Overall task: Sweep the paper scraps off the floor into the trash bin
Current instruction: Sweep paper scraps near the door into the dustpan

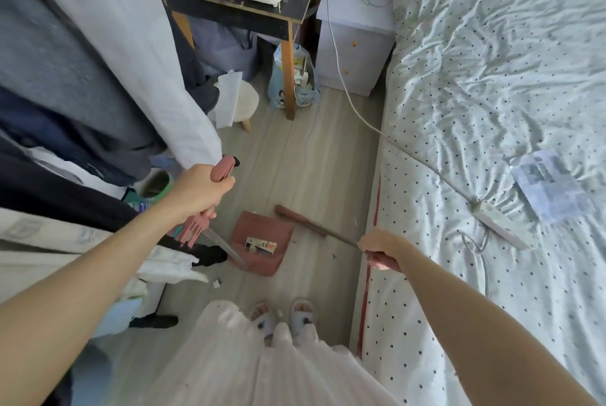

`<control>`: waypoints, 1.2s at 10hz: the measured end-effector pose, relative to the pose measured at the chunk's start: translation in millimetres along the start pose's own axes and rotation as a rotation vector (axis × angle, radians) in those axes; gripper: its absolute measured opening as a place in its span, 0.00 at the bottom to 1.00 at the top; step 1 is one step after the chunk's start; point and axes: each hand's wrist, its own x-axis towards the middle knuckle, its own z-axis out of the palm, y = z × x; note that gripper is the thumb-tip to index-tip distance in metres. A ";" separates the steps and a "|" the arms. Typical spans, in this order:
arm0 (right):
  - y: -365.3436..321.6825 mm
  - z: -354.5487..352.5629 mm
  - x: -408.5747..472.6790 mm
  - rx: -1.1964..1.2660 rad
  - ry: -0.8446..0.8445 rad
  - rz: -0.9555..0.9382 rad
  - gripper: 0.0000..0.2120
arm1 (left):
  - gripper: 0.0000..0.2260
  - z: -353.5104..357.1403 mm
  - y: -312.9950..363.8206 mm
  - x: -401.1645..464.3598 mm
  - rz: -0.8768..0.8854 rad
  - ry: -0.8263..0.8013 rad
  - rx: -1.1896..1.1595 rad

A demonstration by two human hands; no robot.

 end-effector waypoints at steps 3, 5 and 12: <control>18.6 -7.7 43.8 -0.129 0.135 -0.052 0.10 | 0.12 35.2 -6.8 -14.3 -0.031 0.039 0.048; 32.0 -12.5 65.9 -0.293 0.171 0.026 0.17 | 0.14 55.4 -13.2 -21.0 -0.019 0.073 0.115; 127.8 126.2 -61.7 -0.098 -0.071 0.011 0.13 | 0.12 39.8 -105.3 -144.3 -0.012 0.143 0.131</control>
